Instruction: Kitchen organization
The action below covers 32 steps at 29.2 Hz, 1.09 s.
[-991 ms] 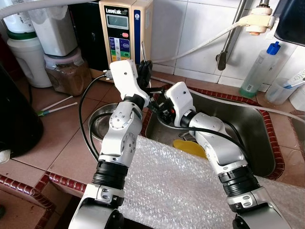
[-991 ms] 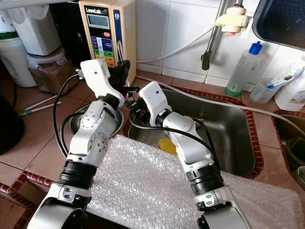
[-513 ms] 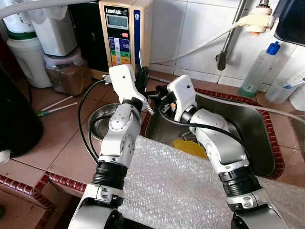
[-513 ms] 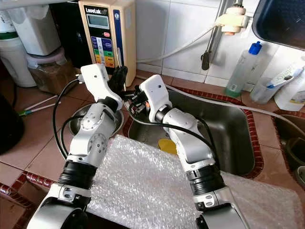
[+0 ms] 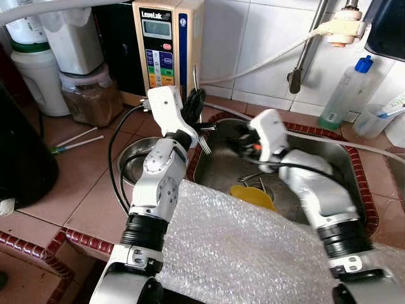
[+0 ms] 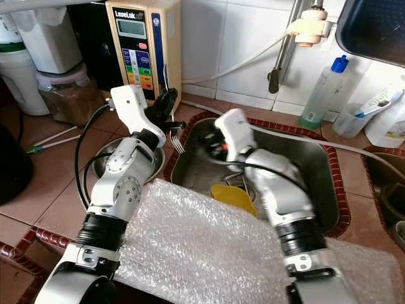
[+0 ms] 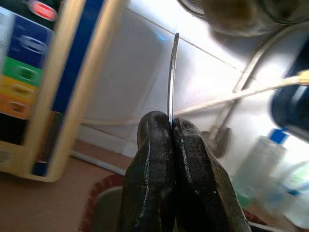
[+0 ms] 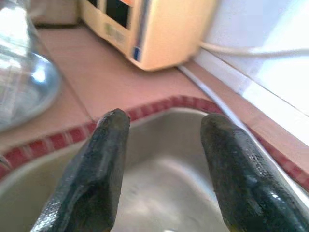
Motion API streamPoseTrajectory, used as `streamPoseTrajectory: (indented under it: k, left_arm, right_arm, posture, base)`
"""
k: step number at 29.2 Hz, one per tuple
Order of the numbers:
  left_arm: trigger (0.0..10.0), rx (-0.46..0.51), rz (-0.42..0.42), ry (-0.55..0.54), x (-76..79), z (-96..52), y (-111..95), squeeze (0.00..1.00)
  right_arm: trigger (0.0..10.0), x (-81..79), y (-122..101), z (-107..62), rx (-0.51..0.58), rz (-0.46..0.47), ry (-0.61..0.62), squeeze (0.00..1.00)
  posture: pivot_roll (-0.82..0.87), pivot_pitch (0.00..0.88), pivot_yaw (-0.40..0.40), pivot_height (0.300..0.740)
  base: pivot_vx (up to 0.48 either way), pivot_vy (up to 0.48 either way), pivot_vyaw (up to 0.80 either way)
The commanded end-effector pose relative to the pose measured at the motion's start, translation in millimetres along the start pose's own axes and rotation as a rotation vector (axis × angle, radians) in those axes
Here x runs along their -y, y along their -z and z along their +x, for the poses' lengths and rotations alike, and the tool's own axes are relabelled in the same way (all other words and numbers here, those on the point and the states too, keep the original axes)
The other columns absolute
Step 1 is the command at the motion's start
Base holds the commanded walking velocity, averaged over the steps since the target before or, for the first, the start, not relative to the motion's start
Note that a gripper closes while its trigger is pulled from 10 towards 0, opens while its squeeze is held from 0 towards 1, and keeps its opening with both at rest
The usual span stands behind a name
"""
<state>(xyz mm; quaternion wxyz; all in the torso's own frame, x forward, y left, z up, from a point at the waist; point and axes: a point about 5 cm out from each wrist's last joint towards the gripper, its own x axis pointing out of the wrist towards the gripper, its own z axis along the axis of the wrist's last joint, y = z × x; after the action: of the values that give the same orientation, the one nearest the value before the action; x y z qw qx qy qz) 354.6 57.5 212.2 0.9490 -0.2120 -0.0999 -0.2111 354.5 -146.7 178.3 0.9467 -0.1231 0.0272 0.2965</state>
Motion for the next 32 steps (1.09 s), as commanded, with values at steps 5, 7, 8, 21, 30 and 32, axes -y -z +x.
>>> streamPoseTrajectory:
  k: [5, 7, 8, 21, 30, 32]
  left_arm:
    - [10.0, -0.027, -0.025, 0.134, -3.2, -1.1, -2, 0.0]
    - [10.0, -0.042, -0.018, 0.158, -5.9, -1.5, -1, 0.0]
    - [10.0, -0.047, -0.018, 0.166, -6.4, -1.6, 0, 0.0]
    - [10.0, -0.203, -0.095, 0.413, 7.6, -14.3, 27, 0.0]
    - [10.0, -0.244, -0.104, 0.48, 15.3, -19.2, 34, 0.0]
    - [10.0, -0.244, -0.101, 0.481, 15.3, -19.5, 34, 0.0]
  right_arm:
    - [10.0, 41.3, -3, -11.8, -0.005, -0.058, 0.19, 1.0]
    - [10.0, 49.6, -13, -14.1, 0.059, -0.013, 0.226, 1.0]
    - [10.0, 51.1, -17, -14.6, 0.084, 0.003, 0.231, 1.0]
    - [10.0, 35.4, -60, -9.2, 0.385, 0.253, 0.062, 0.0]
    - [10.0, 15.9, -52, -6.2, 0.345, 0.27, -0.063, 0.0]
    - [10.0, 13.1, -52, -7.3, 0.341, 0.272, -0.089, 0.0]
  posture:
    - [0.07, 0.0, 0.007, 0.74]
    - [0.07, 0.0, 0.009, 0.74]
    - [0.07, 0.0, 0.009, 0.74]
    - [0.06, 0.0, 0.003, 0.74]
    - [0.06, 0.0, 0.002, 0.74]
    - [0.05, 0.0, 0.0, 0.74]
  base:
    - [0.0, 0.0, 0.0]
    - [0.0, 0.0, 0.0]
    - [0.0, 0.0, 0.0]
    - [0.0, 0.0, 0.0]
    - [0.0, 0.0, 0.0]
    - [0.0, 0.0, 0.0]
